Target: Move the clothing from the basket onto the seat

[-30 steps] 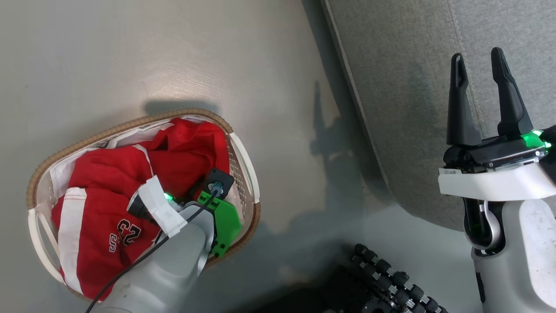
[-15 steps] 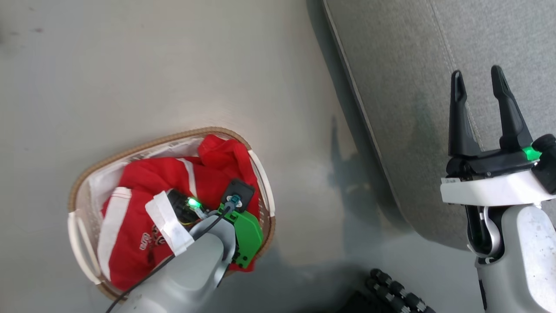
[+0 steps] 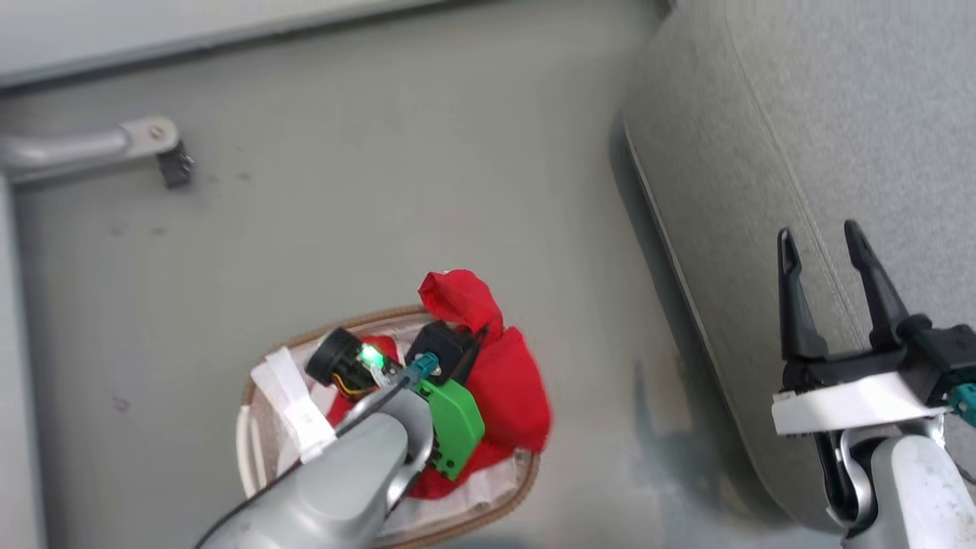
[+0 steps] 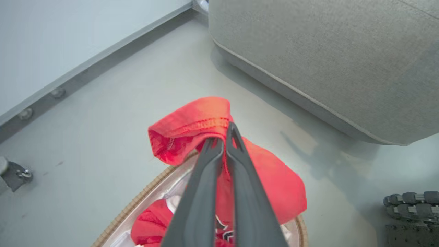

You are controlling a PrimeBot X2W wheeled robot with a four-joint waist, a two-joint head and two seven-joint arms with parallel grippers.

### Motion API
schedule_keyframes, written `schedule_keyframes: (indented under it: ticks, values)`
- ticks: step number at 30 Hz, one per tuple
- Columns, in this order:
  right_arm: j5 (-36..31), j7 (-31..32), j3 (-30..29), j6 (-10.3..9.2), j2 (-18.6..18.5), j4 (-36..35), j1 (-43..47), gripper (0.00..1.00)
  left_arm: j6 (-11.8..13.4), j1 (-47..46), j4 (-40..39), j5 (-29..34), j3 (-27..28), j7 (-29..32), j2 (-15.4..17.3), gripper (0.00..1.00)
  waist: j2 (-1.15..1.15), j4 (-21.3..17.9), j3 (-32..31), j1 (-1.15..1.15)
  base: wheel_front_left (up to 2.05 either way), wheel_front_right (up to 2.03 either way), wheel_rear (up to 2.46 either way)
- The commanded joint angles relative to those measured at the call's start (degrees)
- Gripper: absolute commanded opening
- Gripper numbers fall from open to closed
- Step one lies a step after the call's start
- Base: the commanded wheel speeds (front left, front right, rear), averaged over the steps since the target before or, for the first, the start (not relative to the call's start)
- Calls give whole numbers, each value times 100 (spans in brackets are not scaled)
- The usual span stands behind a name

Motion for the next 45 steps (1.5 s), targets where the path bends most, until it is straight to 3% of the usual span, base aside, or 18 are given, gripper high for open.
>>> schedule_keyframes:
  ticks: [1, 10, 22, 37, 45]
  values:
    - [-58, -3, -13, -7, -26, 37, 147, 100, -41, -145, -142, 86, -27, -25, 121, 0, 0, 686, -1049, 0, 0, 0, 0]
    - [-95, -2, 67, -6, -26, 219, 529, 100, -242, -934, -1289, 104, 60, 634, 849, 0, 0, 900, -1930, 0, 0, 0, 0]
    - [-131, -2, 371, -6, -25, 362, 378, 100, -370, -2251, -2456, -119, 401, 1573, 1265, 0, 0, 914, -2225, 0, 0, 0, 0]
    - [-463, -3, 1060, -6, -25, 902, 10, 100, -463, -3467, -2237, -138, 468, 1770, 996, 0, 0, 954, -2273, 0, 0, 0, 0]
    - [-126, -2, 1086, -6, -25, 1005, -420, 100, -499, -3638, -2409, -268, 338, 1710, 859, 0, 0, 1053, -2352, 0, 0, 0, 0]
